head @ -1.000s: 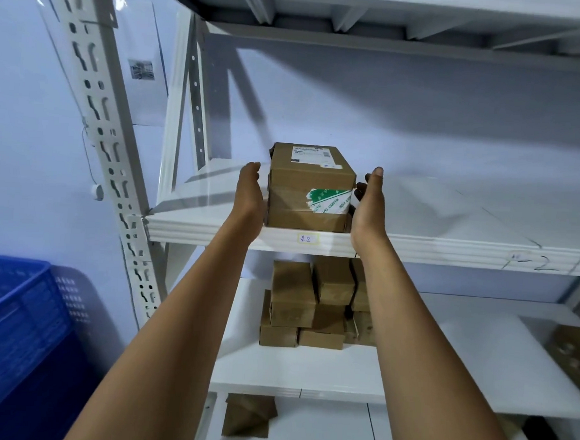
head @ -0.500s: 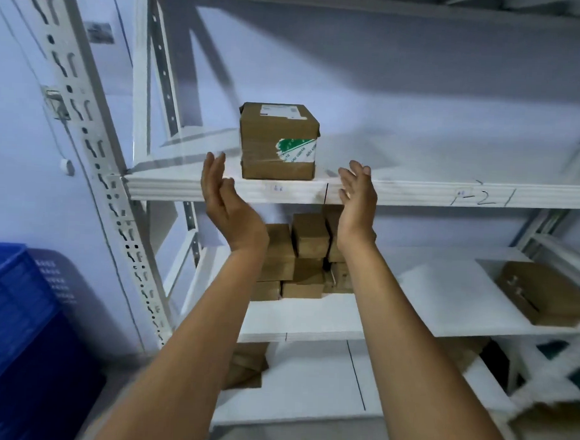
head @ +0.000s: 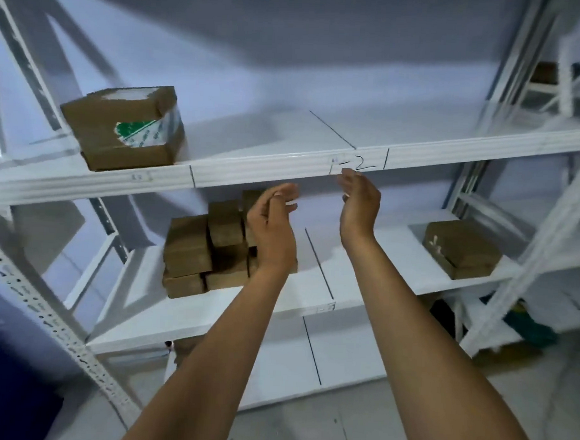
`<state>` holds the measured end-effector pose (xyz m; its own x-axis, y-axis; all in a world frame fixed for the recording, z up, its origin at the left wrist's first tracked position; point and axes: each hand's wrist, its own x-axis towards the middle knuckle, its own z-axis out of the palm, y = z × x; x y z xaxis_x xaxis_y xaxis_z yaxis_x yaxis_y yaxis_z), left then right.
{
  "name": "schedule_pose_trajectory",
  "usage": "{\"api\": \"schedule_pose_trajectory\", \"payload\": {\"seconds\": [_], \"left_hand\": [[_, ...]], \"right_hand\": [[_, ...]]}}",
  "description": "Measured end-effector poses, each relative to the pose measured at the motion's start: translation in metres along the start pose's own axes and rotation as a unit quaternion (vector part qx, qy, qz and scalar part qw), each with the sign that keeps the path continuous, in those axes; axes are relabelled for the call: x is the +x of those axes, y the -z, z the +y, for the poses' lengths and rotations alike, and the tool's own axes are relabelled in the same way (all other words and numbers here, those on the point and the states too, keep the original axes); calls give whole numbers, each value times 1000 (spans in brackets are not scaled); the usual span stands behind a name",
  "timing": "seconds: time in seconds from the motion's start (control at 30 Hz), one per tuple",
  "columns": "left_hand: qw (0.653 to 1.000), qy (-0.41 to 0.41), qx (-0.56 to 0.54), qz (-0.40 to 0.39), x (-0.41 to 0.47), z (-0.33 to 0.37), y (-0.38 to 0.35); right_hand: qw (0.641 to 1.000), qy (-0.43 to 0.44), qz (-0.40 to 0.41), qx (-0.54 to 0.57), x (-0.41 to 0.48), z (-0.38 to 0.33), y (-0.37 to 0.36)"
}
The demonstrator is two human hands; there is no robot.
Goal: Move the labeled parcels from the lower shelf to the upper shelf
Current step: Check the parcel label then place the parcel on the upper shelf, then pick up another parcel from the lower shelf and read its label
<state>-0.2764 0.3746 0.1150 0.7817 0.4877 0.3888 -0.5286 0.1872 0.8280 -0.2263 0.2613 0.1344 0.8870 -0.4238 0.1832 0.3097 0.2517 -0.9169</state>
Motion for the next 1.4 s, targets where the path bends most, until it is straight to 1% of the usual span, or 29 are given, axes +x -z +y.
{"api": "schedule_pose_trajectory", "payload": {"seconds": [0.1, 0.27, 0.37, 0.5, 0.6, 0.73, 0.8, 0.9, 0.97, 1.0, 1.07, 1.13, 1.23, 1.27, 1.3, 1.4], "left_hand": [[999, 29, -29, -6, -25, -26, -64], [996, 75, -27, -25, -75, -74, -167], [993, 114, 4, -44, -104, -106, -219], [982, 164, 33, -86, -132, -154, -285], [975, 189, 54, -108, -140, -193, -329], [960, 237, 97, -116, -135, -251, -375], [946, 275, 128, -116, -126, -285, -393], [912, 344, 190, -116, -110, -337, -418], [883, 393, 227, -120, -106, -365, -426], [869, 424, 227, -117, -105, -379, -429], [837, 481, 232, -116, -104, -403, -433], [804, 521, 258, -125, -105, -424, -433], [758, 585, 260, -125, -115, -444, -430], [750, 599, 250, -125, -118, -450, -429], [748, 604, 242, -127, -120, -454, -428], [764, 600, 209, -110, -118, -459, -431]], "right_hand": [[1000, -10, 1, -21, 40, -8, 63], [998, -18, 16, -65, 90, -15, 168], [995, -33, 42, -86, 118, -16, 229], [987, -56, 102, -113, 163, -11, 303], [978, -79, 121, -149, 207, -4, 346], [971, -81, 134, -181, 264, 16, 387], [966, -90, 125, -210, 292, 31, 403], [946, -140, 108, -271, 338, 56, 422], [920, -177, 66, -344, 362, 72, 431], [905, -196, 36, -377, 374, 81, 435], [885, -236, -4, -402, 393, 98, 443], [871, -269, -29, -411, 403, 111, 450], [823, -304, -77, -474, 404, 132, 457], [815, -312, -87, -480, 403, 139, 458], [817, -318, -89, -473, 401, 144, 460], [823, -309, -90, -469, 406, 154, 464]]}}
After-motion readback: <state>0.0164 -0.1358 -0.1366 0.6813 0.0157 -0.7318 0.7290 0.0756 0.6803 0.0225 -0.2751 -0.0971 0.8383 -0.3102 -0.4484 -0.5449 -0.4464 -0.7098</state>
